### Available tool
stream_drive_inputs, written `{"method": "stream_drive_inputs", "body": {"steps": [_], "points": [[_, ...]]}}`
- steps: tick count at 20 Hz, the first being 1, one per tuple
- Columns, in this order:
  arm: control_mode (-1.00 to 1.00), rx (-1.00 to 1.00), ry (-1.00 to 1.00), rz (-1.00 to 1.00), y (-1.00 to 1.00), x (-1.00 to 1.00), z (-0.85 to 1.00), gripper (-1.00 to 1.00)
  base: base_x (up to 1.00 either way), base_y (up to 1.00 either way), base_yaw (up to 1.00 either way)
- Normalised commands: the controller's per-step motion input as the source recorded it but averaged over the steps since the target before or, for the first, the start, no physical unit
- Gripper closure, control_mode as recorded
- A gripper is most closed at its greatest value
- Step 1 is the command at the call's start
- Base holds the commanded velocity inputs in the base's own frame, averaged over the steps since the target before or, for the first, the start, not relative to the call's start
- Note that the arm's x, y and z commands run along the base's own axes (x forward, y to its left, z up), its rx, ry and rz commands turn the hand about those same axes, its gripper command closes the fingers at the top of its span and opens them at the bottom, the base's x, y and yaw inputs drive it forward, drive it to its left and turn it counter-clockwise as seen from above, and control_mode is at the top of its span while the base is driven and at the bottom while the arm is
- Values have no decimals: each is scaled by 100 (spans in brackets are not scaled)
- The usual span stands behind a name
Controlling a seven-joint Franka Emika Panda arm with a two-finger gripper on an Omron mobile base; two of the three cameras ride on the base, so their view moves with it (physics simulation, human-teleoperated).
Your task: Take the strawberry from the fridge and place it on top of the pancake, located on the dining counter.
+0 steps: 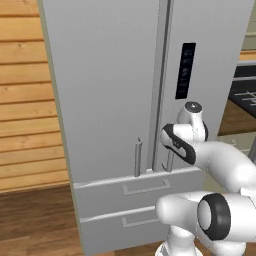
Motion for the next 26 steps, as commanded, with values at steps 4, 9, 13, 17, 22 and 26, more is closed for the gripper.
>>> {"method": "stream_drive_inputs", "body": {"steps": [4,9,13,17,22,26], "points": [[-100,2,0,0,0,28,-26,-100,0,0,0],[-100,2,0,0,0,23,-15,-100,0,0,0],[-100,1,0,0,0,27,-12,-100,0,0,0],[-100,0,-1,0,0,25,-10,-100,0,0,0],[-100,0,-4,0,0,25,-10,100,0,0,0],[-100,2,-9,0,0,3,-11,100,0,0,0]]}}
